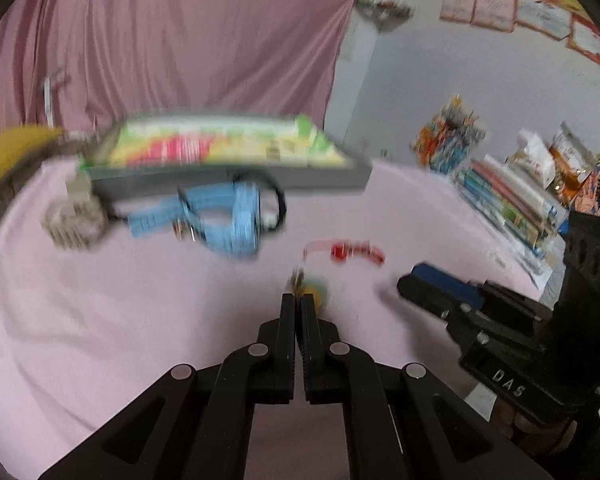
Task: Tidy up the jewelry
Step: 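Carry the ring and hair tie over the painted tray with both tools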
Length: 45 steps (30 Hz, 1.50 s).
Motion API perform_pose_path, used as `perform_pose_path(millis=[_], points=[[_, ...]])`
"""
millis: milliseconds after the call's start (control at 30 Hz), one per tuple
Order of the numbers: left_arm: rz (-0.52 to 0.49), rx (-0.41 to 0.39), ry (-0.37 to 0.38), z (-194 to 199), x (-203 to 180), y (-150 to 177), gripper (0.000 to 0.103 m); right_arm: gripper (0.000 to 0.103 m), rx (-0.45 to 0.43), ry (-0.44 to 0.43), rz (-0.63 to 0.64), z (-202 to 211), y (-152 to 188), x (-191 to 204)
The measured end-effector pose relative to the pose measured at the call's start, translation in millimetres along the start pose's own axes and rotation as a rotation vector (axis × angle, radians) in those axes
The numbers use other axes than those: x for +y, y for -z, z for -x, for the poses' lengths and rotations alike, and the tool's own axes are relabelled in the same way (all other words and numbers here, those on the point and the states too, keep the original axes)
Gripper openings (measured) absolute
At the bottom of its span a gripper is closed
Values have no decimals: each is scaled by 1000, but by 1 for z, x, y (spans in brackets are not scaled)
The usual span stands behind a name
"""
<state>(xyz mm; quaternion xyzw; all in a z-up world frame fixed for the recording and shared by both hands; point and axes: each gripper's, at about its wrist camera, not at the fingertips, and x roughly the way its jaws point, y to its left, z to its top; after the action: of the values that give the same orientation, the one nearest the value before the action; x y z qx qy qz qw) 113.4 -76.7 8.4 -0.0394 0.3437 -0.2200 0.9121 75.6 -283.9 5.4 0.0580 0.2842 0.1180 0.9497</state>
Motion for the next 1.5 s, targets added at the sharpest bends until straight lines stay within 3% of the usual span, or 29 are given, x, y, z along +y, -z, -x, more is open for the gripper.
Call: perform_pose_path(millis=[300, 533, 733, 867, 1033, 1167, 1333, 1500], points=[[-93, -213, -85, 24, 2, -60, 3, 18, -134, -53, 34, 1, -51, 3], [-120, -408, -155, 27, 13, -110, 3, 18, -288, -69, 72, -13, -117, 7], [-130, -525, -211, 13, 25, -141, 3, 18, -361, -69, 86, -44, -162, 12], [-150, -553, -263, -6, 36, -159, 3, 18, -382, -42, 126, -75, -186, 19], [-155, -524, -312, -35, 55, -179, 3, 18, -351, -35, 133, -119, -211, 21], [-91, -433, -305, -62, 78, -194, 3, 18, -295, -26, 133, -153, -229, 20], [11, -240, -277, -96, 104, -203, 3, 18, -146, -26, 105, -199, -239, 14], [108, -21, -234, -127, 130, -201, 3, 18, 145, -27, 91, -254, -231, 5]])
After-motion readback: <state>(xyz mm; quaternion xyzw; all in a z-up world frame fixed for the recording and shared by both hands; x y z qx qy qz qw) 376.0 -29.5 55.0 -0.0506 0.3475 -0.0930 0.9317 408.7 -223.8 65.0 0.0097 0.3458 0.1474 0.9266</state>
